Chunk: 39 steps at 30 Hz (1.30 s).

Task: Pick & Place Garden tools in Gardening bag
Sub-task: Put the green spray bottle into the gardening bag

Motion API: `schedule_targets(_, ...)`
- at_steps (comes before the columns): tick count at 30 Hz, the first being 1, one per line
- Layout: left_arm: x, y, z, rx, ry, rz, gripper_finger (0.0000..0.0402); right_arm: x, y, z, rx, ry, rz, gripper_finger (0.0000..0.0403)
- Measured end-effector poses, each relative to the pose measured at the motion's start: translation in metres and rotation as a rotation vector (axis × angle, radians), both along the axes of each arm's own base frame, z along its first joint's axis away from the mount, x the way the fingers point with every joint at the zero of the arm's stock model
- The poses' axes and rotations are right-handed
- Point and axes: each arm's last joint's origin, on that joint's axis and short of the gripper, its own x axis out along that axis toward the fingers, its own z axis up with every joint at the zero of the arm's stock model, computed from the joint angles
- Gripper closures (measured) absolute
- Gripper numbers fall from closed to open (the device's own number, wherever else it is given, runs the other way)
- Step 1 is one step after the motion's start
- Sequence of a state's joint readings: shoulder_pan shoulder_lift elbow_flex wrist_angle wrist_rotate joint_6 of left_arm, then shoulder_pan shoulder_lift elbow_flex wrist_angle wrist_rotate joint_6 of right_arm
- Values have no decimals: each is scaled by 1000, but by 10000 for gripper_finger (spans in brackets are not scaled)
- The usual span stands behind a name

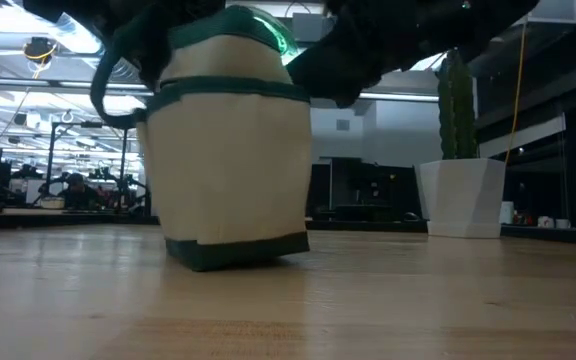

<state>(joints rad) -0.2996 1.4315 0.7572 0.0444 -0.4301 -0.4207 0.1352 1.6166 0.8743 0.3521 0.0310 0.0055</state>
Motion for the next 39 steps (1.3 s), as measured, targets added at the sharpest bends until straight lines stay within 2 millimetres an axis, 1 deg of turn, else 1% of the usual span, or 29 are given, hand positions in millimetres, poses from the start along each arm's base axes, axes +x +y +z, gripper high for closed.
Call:
schedule_targets(3, 1, -2, 6, -28, 27, -60, 194, 7, 0, -6, -11, 23, 43, 201)
schedule_targets(5, 3, -5, 20, -71, 16, -119, 194, 9, 0, -6, -25, 20, 49, 203)
schedule_targets(8, -3, -6, 41, -126, 40, -193, 194, 11, -5, -2, -42, 7, 28, 204)
schedule_targets(10, -7, -5, 50, -148, 47, -188, 194, 10, -7, -3, -44, 16, 19, 204)
schedule_targets(13, -13, -2, 64, -152, 4, -162, 194, 10, -6, 0, -31, 3, 23, 204)
schedule_targets(19, -18, -1, 62, -146, 51, -149, 194, 10, -6, 0, -8, 7, 45, 204)
schedule_targets(22, -19, 0, 57, -165, 94, -124, 194, 10, -4, -1, 11, 9, 48, 204)
schedule_targets(24, -20, -1, 57, -193, 97, -122, 194, 10, -4, -1, 14, 12, 50, 204)
schedule_targets(28, -24, 0, 63, -222, 81, -126, 194, 9, -5, -2, 12, 23, 48, 204)
schedule_targets(31, -32, 3, 67, -211, 94, -115, 194, 9, -5, -2, 12, 30, 49, 204)
schedule_targets(35, -43, 8, 75, -153, 76, -65, 195, 9, -5, -3, 12, 37, 48, 204)
schedule_targets(39, -48, 12, 83, -84, 29, -32, 195, 8, -5, -4, 10, 44, 46, 204)
